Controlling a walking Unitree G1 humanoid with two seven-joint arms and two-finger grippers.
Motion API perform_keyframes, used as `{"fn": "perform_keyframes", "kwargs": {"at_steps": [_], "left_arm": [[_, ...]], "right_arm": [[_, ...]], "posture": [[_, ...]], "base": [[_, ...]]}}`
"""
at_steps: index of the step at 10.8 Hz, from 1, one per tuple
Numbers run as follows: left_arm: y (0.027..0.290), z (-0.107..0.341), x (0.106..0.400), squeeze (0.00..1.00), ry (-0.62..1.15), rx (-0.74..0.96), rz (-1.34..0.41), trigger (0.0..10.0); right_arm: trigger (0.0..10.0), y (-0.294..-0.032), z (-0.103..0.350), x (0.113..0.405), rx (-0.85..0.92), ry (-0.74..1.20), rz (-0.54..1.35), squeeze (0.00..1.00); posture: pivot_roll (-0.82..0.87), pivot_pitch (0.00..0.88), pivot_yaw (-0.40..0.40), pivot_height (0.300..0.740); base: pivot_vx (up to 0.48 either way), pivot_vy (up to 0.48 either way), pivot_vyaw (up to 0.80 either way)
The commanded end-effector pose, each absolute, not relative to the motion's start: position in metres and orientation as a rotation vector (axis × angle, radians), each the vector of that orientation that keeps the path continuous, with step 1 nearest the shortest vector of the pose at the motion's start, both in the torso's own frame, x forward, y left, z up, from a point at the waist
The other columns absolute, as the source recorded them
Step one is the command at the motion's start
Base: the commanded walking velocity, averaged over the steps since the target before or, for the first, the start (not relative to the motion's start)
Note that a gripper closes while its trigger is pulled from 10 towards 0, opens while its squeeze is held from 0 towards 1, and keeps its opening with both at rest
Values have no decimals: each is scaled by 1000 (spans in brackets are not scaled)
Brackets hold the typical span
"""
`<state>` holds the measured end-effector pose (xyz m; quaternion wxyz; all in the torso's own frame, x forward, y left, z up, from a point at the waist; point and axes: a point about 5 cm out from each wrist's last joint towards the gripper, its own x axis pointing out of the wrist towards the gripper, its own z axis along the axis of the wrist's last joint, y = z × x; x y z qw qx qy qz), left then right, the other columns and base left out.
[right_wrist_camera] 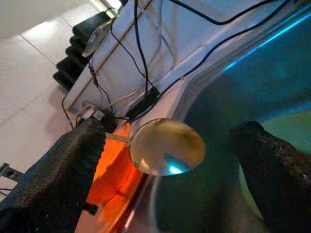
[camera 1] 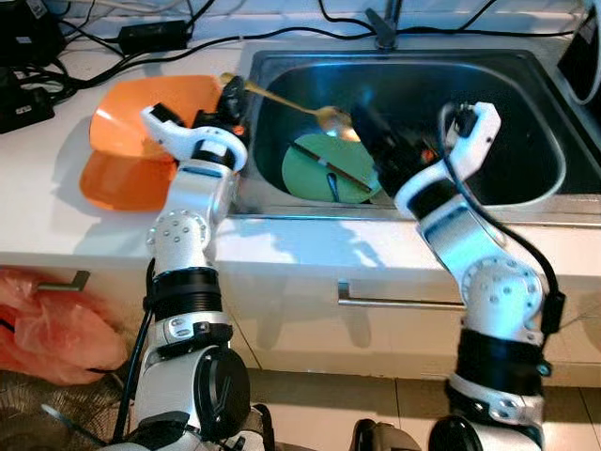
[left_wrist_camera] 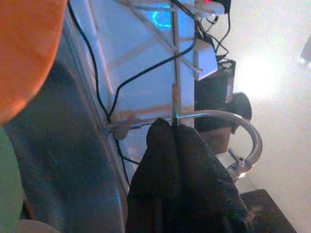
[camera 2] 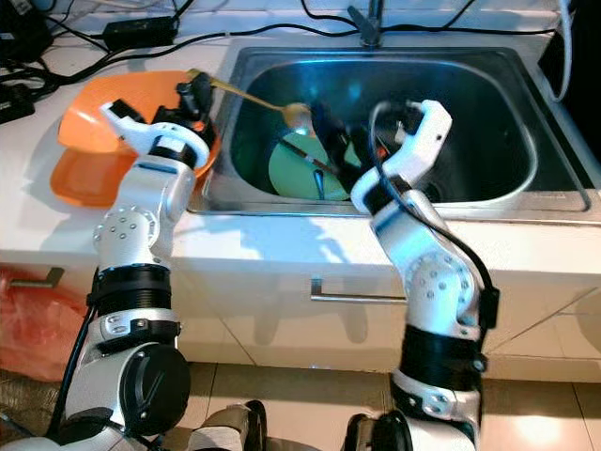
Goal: Kitchen organization
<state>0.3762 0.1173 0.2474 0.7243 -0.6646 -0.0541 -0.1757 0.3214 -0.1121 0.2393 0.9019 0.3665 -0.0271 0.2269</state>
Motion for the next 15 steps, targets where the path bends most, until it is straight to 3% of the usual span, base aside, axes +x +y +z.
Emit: {"fn": "perform_keyframes", "kwargs": {"at_steps": [1,6,7,9,15], "left_arm": [[50,242,362,0,-4,-1635,-509,0],[44,252,359,0,-11,-1651,-565,0],[43,250,358,0,-8,-1652,-565,0],[42,248,357,0,5,-1650,-564,0],[32,237,352,0,68,-1646,-562,0]], "right_arm": [[10000,-112,242,323,805,-52,465,0],[10000,-109,243,330,959,-24,464,0],[7961,-108,244,330,971,-25,468,0],[0,-107,243,331,987,-19,469,0],[0,-107,242,332,1004,-19,454,0]], "posture": [[-57,129,69,740],[-59,132,64,740],[-59,133,65,740],[-58,131,66,740],[-63,133,67,740]], "base": [[0,0,0],[0,0,0],[0,0,0],[0,0,0],[0,0,0]]}}
